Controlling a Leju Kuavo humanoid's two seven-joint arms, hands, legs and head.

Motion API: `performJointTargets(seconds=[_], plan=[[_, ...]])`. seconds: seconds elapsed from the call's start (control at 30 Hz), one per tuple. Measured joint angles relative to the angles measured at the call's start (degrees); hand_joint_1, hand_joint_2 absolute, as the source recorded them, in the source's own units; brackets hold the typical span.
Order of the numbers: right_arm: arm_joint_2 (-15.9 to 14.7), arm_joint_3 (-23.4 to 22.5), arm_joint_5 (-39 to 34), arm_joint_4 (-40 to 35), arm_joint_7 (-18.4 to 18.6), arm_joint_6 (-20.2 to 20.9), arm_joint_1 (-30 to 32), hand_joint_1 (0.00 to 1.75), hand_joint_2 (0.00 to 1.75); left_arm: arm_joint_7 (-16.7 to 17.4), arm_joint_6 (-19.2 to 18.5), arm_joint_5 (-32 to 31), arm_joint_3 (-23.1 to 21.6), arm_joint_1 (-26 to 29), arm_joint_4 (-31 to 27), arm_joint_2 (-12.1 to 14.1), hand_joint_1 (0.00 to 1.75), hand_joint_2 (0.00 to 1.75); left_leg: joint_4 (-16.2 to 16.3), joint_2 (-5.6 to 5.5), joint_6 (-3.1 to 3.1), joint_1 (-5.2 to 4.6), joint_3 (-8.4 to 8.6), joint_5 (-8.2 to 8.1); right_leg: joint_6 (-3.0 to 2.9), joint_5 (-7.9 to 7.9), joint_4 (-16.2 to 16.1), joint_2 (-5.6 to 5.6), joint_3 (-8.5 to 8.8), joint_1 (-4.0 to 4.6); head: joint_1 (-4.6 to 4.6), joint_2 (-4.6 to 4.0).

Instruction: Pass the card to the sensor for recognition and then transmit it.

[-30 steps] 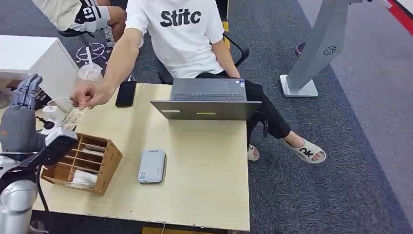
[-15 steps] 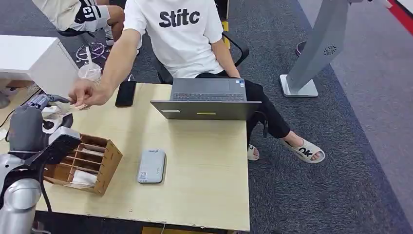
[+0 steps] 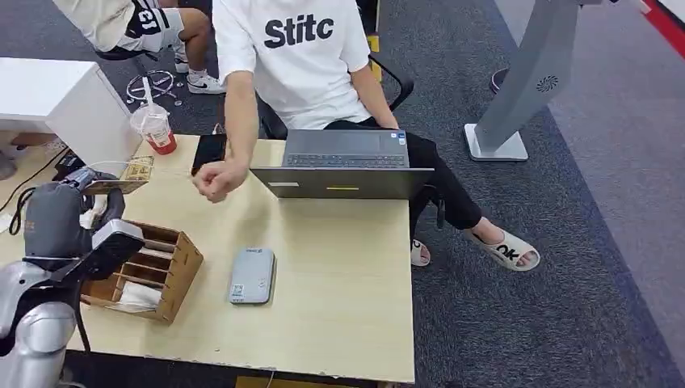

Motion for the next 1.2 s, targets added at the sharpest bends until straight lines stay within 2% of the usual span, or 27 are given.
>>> performJointTargets(seconds=[0.3, 0.57, 0.7, 0.93, 1.07, 1.2], plan=[[0.2, 0.0, 1.0, 0.0, -0.1, 0.3, 0.0, 0.0, 1.75, 3.1, -0.5, -6.5, -6.3, 1.1, 3.3, -1.8, 1.75, 1.75, 0.0, 0.0, 0.0, 0.0, -0.01, 0.0, 0.0, 0.0, 0.0, 0.0, -0.02, 0.0, 0.0, 0.0], [0.5, 0.1, 3.4, 0.0, 0.0, 1.2, 0.0, 0.0, 1.75, 5.3, 3.2, -14.1, -11.3, -0.9, 15.9, -5.7, 1.75, 1.75, 0.0, 0.0, 0.0, -0.01, -0.02, 0.0, 0.01, 0.01, 0.0, 0.0, -0.02, -0.01, 0.02, 0.0], [0.8, 0.2, 3.7, 0.0, 0.1, 1.2, 0.0, 0.0, 1.75, 5.3, 3.7, -14.9, -12.4, -1.8, 20.4, -7.1, 1.75, 1.75, 0.0, 0.01, 0.0, 0.0, -0.03, 0.0, 0.02, 0.01, 0.0, 0.02, -0.03, -0.01, 0.02, 0.0], [0.9, 0.4, 3.8, 0.1, 0.1, 1.2, 0.0, 0.0, 1.75, 5.3, 3.7, -14.9, -12.8, -2.9, 23.5, -8.0, 1.75, 1.75, 0.0, 0.01, 0.0, 0.0, -0.04, 0.0, 0.02, 0.01, 0.0, 0.02, -0.04, -0.01, 0.02, 0.0], [1.1, 0.5, 4.3, 0.1, 0.7, 1.3, 0.0, 0.0, 1.75, 6.3, 6.4, -18.2, -13.3, -3.9, 25.8, -8.5, 1.75, 1.75, 0.0, 0.0, 0.0, 0.0, -0.04, 0.0, 0.02, 0.02, 0.0, 0.01, -0.03, -0.01, 0.0, 0.0], [1.4, 0.6, 4.8, 0.1, 1.0, 1.3, 0.0, 0.0, 1.75, 6.2, 6.9, -19.2, -13.4, -5.4, 29.0, -9.4, 1.75, 1.75, 0.0, 0.0, 0.0, 0.0, -0.04, 0.0, 0.03, 0.02, 0.0, 0.01, -0.03, -0.01, 0.02, 0.0]])
